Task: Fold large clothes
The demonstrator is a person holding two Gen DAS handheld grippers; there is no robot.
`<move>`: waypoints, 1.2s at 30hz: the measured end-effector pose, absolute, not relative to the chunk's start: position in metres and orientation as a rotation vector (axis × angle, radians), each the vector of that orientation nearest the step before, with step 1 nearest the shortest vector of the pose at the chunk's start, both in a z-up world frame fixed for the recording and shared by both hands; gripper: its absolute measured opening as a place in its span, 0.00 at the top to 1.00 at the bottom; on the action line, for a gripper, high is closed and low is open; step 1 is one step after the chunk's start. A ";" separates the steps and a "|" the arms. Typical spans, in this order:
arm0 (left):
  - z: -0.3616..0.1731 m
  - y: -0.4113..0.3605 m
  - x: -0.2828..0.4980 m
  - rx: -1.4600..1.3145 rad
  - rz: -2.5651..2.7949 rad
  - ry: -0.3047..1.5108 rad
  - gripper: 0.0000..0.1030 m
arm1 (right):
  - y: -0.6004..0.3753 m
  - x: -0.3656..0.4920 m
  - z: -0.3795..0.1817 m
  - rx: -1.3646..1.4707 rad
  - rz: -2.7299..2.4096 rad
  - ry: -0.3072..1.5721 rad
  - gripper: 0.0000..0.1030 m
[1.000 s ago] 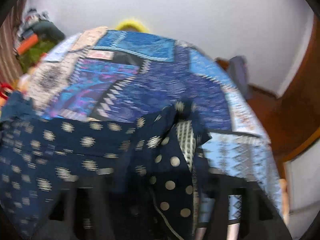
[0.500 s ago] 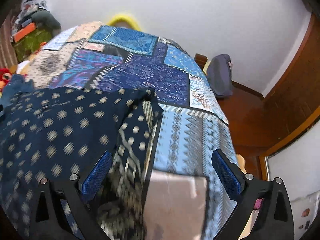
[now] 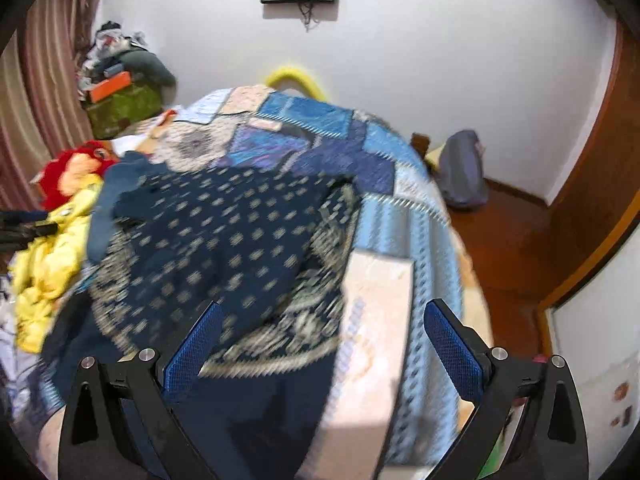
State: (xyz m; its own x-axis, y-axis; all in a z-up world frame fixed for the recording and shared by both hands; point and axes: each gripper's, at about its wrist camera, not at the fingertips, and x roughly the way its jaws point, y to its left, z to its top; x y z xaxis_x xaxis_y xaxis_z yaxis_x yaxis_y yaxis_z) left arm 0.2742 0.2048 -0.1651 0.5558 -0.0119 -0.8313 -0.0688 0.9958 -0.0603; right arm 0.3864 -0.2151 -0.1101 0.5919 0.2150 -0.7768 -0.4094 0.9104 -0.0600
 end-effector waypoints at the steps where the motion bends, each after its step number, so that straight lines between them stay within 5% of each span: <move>1: -0.170 0.202 0.266 -0.094 0.024 0.994 0.35 | -0.216 0.377 -0.112 -0.233 0.376 0.877 0.03; 19: -0.299 0.179 0.158 -0.434 -0.141 1.232 0.35 | -0.240 0.284 -0.232 -0.019 0.503 1.207 0.03; 24: -0.301 0.171 0.157 -0.499 -0.200 1.191 0.46 | -0.239 0.276 -0.230 -0.003 0.518 1.153 0.29; 29: -0.285 0.163 0.159 -0.469 -0.203 1.141 0.76 | -0.235 0.279 -0.217 0.016 0.572 1.127 0.81; 36: -0.228 0.148 0.170 -0.385 -0.167 0.999 0.82 | -0.226 0.294 -0.182 0.012 0.611 1.020 0.87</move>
